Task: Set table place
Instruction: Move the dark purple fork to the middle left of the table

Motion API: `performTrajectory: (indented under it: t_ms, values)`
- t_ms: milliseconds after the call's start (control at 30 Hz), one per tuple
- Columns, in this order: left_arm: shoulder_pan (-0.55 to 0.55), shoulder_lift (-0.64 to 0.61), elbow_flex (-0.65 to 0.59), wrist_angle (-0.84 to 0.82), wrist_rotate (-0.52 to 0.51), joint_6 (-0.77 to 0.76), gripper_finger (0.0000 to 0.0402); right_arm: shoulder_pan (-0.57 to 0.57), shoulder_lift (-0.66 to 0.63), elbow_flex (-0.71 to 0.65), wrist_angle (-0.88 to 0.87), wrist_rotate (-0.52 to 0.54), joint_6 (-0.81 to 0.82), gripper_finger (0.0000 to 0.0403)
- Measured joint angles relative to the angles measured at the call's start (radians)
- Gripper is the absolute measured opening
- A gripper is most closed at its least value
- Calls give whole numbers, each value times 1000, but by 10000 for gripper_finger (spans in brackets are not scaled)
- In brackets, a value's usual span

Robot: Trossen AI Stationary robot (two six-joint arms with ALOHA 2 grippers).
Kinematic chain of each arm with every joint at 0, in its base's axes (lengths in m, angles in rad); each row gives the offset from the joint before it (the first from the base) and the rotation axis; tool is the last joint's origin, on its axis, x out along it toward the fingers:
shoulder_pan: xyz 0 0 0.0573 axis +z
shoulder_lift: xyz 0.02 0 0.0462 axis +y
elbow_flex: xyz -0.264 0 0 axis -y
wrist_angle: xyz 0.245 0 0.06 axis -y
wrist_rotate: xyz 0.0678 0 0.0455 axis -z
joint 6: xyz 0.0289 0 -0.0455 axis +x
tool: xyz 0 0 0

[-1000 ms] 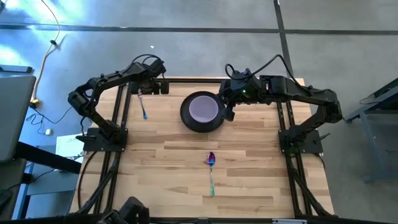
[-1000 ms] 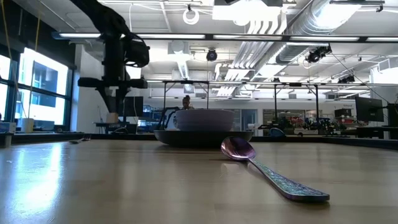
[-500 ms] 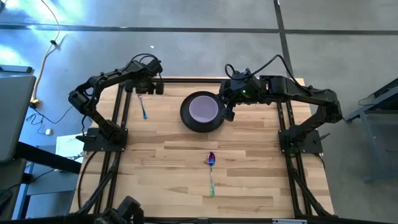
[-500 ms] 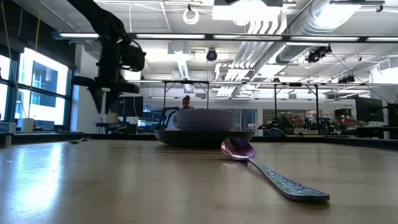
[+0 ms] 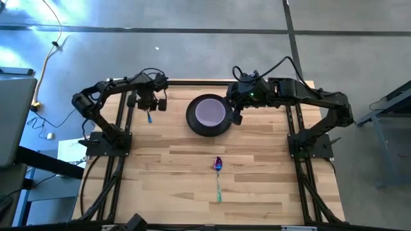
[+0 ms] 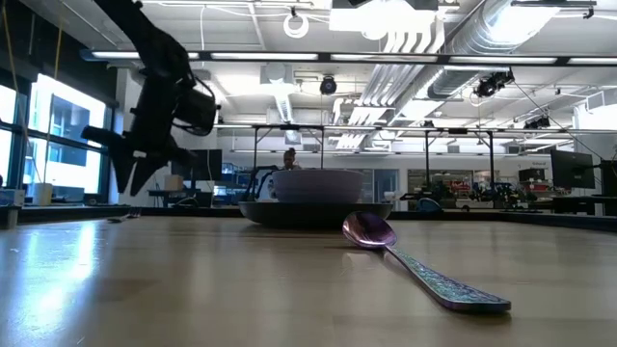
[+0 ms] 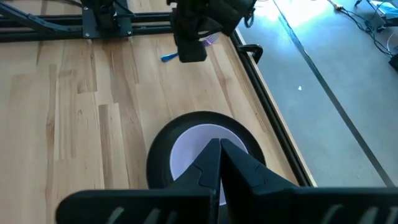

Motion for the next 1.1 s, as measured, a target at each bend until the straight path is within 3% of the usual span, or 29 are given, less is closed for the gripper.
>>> performTrajectory:
  t_ms: [233, 467, 833, 1100]
  values:
    - [-6, 0, -112, 86, 41, -28, 85, 0, 0, 0, 0, 0, -14, 0]
    - [-4, 0, -120, 152, 77, -29, 85, -1, 0, 0, 2, 0, -19, 0]
    - [-3, 0, -121, 200, 26, -54, 85, -1, 0, 0, 5, 0, -19, 0]
    - [-4, -7, -206, 257, 22, -113, 85, -1, 0, 0, 8, 0, -21, 0]
